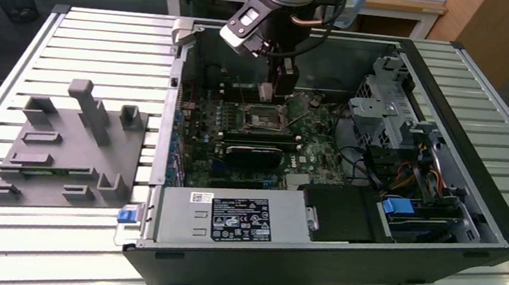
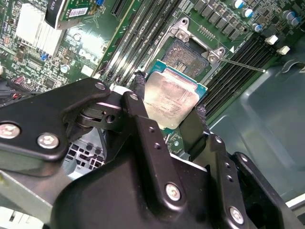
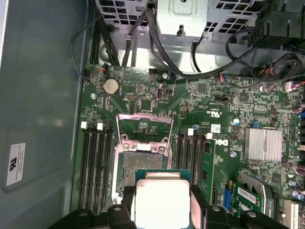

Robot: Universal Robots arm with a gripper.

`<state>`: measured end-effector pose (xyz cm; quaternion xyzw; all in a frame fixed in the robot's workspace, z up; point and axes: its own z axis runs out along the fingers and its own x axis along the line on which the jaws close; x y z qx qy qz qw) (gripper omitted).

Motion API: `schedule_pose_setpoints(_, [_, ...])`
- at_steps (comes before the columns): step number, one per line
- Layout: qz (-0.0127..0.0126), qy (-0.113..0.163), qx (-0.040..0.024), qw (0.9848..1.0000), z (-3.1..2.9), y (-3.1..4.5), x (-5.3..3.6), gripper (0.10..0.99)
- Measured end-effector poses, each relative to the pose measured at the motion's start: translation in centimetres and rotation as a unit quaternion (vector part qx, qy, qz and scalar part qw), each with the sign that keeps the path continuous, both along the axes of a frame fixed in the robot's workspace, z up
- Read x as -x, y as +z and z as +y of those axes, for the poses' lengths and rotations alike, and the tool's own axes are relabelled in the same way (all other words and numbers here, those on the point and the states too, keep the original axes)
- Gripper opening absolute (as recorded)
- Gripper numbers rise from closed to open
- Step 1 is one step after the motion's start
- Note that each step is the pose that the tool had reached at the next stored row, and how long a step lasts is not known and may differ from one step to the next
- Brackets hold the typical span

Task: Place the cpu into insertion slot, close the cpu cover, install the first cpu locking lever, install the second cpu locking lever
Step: 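Place the cpu into insertion slot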

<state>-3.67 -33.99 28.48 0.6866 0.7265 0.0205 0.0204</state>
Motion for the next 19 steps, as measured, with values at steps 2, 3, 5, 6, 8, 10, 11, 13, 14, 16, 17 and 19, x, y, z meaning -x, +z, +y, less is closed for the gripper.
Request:
schedule_pose_setpoints(2, [0.0,0.0,0.0001,1.0,0.0,-0.08,0.0,0.541])
schedule_pose_setpoints(3, [0.0,0.0,0.0001,1.0,0.0,-0.11,0.0,0.541])
schedule_pose_setpoints(5, [0.0,0.0,0.0002,1.0,0.0,-0.18,0.0,0.541])
schedule_pose_setpoints(6, [0.0,0.0,0.0002,1.0,0.0,-0.21,0.0,0.541])
schedule_pose_setpoints(8, [0.0,0.0,0.0004,1.0,0.01,-0.33,0.0,0.541])
schedule_pose_setpoints(10, [0.0,0.0,0.0014,1.0,0.04,-0.51,0.01,0.541])
schedule_pose_setpoints(11, [0.0,0.0,0.0023,1.0,0.08,-0.66,0.01,0.541])
schedule_pose_setpoints(13, [0.0,0.0,0.0031,1.0,0.13,-1.03,0.0,0.541])
schedule_pose_setpoints(14, [0.0,0.0,0.0037,1.0,0.16,-1.21,0.0,0.541])
schedule_pose_setpoints(16, [0.0,0.0,0.0042,1.0,0.2,-1.55,0.0,0.541])
schedule_pose_setpoints(17, [0.0,-0.002,0.0043,1.0,0.22,-1.7,0.0,0.541])
schedule_pose_setpoints(19, [0.0001,-0.009,0.0048,0.9999,0.24,-1.97,0.0,0.541])
